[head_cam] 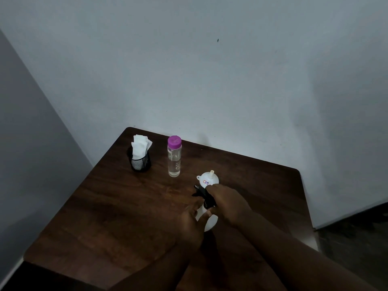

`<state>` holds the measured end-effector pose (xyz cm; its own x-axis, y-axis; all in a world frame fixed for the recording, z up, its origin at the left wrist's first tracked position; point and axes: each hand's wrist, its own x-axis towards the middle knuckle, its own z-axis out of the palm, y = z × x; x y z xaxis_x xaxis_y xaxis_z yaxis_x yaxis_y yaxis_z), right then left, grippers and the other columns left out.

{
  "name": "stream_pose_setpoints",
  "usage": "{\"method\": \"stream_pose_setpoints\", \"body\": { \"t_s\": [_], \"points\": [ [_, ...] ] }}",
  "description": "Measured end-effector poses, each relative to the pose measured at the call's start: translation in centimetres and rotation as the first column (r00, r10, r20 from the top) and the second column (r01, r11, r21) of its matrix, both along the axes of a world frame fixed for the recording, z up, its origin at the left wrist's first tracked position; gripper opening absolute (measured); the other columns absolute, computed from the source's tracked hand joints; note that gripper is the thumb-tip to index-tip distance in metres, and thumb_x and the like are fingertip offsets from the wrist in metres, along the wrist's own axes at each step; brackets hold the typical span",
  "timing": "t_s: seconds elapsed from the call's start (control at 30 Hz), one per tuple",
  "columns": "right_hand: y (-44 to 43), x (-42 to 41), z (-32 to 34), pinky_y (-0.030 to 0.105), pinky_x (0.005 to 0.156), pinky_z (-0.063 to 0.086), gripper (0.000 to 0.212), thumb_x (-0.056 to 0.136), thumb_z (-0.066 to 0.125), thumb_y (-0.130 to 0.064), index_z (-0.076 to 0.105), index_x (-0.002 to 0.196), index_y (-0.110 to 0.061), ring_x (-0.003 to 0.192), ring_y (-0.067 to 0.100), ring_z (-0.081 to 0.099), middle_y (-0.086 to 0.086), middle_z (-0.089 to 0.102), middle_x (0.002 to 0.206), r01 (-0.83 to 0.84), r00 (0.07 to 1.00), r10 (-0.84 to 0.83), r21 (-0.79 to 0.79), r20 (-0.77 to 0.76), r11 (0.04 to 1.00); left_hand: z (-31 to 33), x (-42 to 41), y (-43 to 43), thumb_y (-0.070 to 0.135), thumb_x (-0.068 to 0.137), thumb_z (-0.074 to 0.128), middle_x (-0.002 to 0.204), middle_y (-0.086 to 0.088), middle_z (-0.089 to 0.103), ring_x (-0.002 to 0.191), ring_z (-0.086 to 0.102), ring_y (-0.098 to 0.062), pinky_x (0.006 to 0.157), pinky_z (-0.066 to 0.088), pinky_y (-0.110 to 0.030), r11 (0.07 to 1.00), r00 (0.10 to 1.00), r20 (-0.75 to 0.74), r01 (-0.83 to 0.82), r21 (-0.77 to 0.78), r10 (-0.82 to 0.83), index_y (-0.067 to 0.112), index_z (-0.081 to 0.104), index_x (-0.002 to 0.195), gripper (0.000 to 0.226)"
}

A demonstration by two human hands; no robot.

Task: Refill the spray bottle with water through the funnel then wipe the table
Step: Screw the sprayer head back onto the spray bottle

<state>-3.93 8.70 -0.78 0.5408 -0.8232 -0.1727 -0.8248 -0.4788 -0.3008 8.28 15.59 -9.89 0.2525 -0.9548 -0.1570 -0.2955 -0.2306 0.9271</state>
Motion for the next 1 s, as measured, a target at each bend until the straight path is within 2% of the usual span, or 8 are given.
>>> {"method": "stream_pose_setpoints", "body": {
  "t_s": [0.13, 0.27, 0.47, 0.6, 0.73, 0.8, 0.93, 1.0],
  "points": [
    [-0.02, 0.39, -0.04, 0.020, 0.074, 0.034, 0.036, 0.084, 0.072, -0.031, 0.060, 0.114, -0.015, 0.101, 0.017, 0.062, 0.002, 0.064, 0.114, 0.031, 0.999, -0.032, -0.044, -0.027, 0.999, 0.20, 0.14, 0.02, 0.022, 0.092, 0.072, 0.130, 0.004, 0.066, 0.122, 0.062, -0.015, 0.100, 0.046, -0.022, 1.000, 0.999, 0.031, 0.026, 0.002, -0.026, 0.019, 0.061, 0.135, 0.045],
    [-0.11, 0.61, 0.00, 0.024, 0.066, 0.036, 0.034, 0.080, 0.073, -0.038, 0.062, 0.104, -0.016, 0.090, 0.017, 0.064, 0.001, 0.066, 0.102, 0.097, 0.994, -0.099, -0.063, -0.034, 0.993, 0.29, 0.25, 0.13, 0.018, 0.091, 0.072, 0.125, 0.002, 0.069, 0.117, 0.064, -0.015, 0.085, 0.040, -0.004, 0.999, 0.995, 0.089, 0.043, 0.000, -0.043, 0.017, 0.063, 0.132, 0.042],
    [-0.22, 0.57, -0.13, 0.024, 0.069, 0.040, 0.047, 0.080, 0.072, -0.052, 0.058, 0.111, -0.019, 0.094, 0.016, 0.061, -0.001, 0.062, 0.107, 0.065, 0.997, -0.068, -0.068, -0.044, 0.996, 0.04, 0.24, -0.01, 0.018, 0.090, 0.073, 0.121, 0.002, 0.071, 0.114, 0.066, -0.016, 0.090, 0.047, -0.015, 0.999, 0.996, 0.079, 0.031, 0.019, -0.032, 0.018, 0.065, 0.129, 0.039],
    [-0.14, 0.47, -0.26, 0.025, 0.069, 0.038, 0.044, 0.079, 0.076, -0.038, 0.056, 0.110, -0.015, 0.094, 0.018, 0.058, 0.001, 0.056, 0.110, 0.003, 1.000, -0.003, -0.010, -0.027, 1.000, 0.26, 0.30, 0.06, 0.013, 0.092, 0.070, 0.127, 0.000, 0.068, 0.119, 0.064, -0.016, 0.085, 0.040, -0.005, 0.999, 0.995, 0.091, 0.034, 0.025, -0.036, 0.016, 0.063, 0.132, 0.042],
    [-0.27, 0.50, -0.32, 0.026, 0.068, 0.040, 0.030, 0.082, 0.072, -0.025, 0.059, 0.104, -0.011, 0.091, 0.021, 0.061, 0.005, 0.060, 0.107, -0.002, 1.000, 0.001, -0.012, -0.025, 1.000, 0.38, 0.25, 0.17, 0.023, 0.092, 0.072, 0.127, 0.004, 0.068, 0.119, 0.062, -0.014, 0.096, 0.044, -0.017, 0.999, 0.997, 0.072, 0.036, 0.018, -0.037, 0.020, 0.063, 0.132, 0.041],
    [-0.38, 0.50, -0.20, 0.029, 0.069, 0.045, 0.026, 0.083, 0.070, -0.024, 0.061, 0.104, -0.011, 0.092, 0.022, 0.064, 0.005, 0.063, 0.105, 0.006, 0.999, -0.007, -0.039, -0.042, 0.999, 0.32, 0.24, 0.16, 0.025, 0.092, 0.072, 0.127, 0.006, 0.067, 0.118, 0.061, -0.010, 0.097, 0.045, -0.016, 0.999, 0.997, 0.078, 0.027, 0.018, -0.028, 0.021, 0.062, 0.132, 0.042],
    [-0.20, 0.66, -0.10, 0.026, 0.067, 0.040, 0.033, 0.083, 0.071, -0.039, 0.062, 0.106, -0.016, 0.091, 0.018, 0.064, 0.001, 0.065, 0.103, 0.052, 0.996, -0.058, -0.090, -0.068, 0.995, 0.20, -0.32, -0.04, 0.023, 0.092, 0.073, 0.111, 0.022, 0.059, 0.099, 0.052, 0.008, 0.079, 0.035, 0.001, 0.998, 0.999, 0.030, -0.040, 0.039, 0.039, 0.020, 0.064, 0.128, 0.037],
    [-0.04, 0.68, -0.39, 0.026, 0.066, 0.043, 0.041, 0.083, 0.068, -0.052, 0.062, 0.105, -0.018, 0.088, 0.017, 0.064, 0.000, 0.066, 0.100, 0.089, 0.992, -0.099, -0.127, -0.077, 0.988, 0.40, -0.64, -0.03, 0.026, 0.091, 0.074, 0.103, 0.025, 0.055, 0.099, 0.054, 0.004, 0.077, 0.035, -0.001, 0.996, 0.997, 0.036, -0.072, 0.051, 0.070, 0.019, 0.067, 0.123, 0.033]
  ]
}}
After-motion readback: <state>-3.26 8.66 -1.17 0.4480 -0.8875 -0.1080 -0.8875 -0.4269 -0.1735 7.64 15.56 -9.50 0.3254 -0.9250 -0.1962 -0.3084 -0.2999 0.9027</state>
